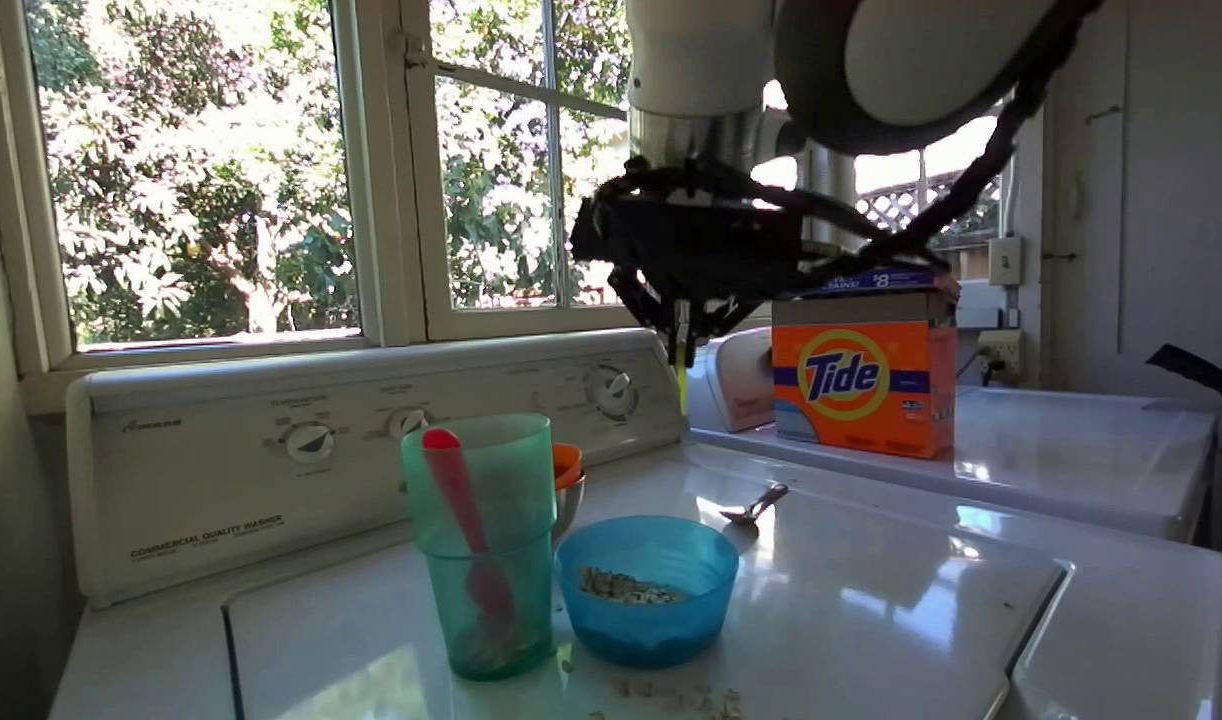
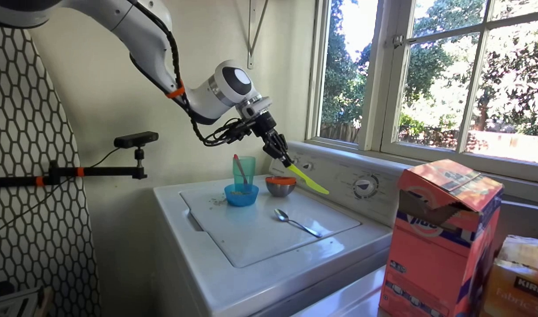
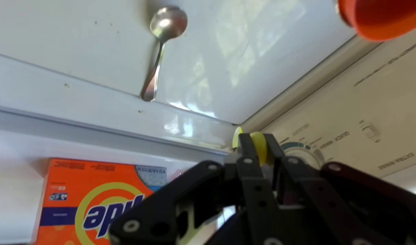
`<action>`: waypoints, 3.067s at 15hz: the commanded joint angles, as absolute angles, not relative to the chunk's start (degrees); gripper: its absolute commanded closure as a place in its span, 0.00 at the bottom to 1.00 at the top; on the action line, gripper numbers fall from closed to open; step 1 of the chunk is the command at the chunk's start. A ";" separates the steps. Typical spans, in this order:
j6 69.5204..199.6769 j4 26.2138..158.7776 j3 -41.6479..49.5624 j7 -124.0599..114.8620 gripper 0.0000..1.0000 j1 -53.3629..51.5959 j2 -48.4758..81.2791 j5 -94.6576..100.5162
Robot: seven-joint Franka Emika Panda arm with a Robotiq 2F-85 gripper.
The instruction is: Remove the silver spoon, the knife and the pink spoon out of the green cup
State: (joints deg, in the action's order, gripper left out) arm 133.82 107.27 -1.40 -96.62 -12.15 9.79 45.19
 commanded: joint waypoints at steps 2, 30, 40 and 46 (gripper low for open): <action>130.52 108.88 -0.83 -111.25 0.97 -12.29 12.36 58.32; 116.04 104.41 -5.61 -83.61 0.00 -8.55 3.49 -6.57; 114.25 103.63 -8.84 -88.68 0.00 -9.84 -0.68 -17.15; 116.02 103.32 -9.55 -101.50 0.00 -10.43 2.10 -16.60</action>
State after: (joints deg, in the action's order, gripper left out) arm 114.52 103.64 -8.73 -95.46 -10.08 0.17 -16.64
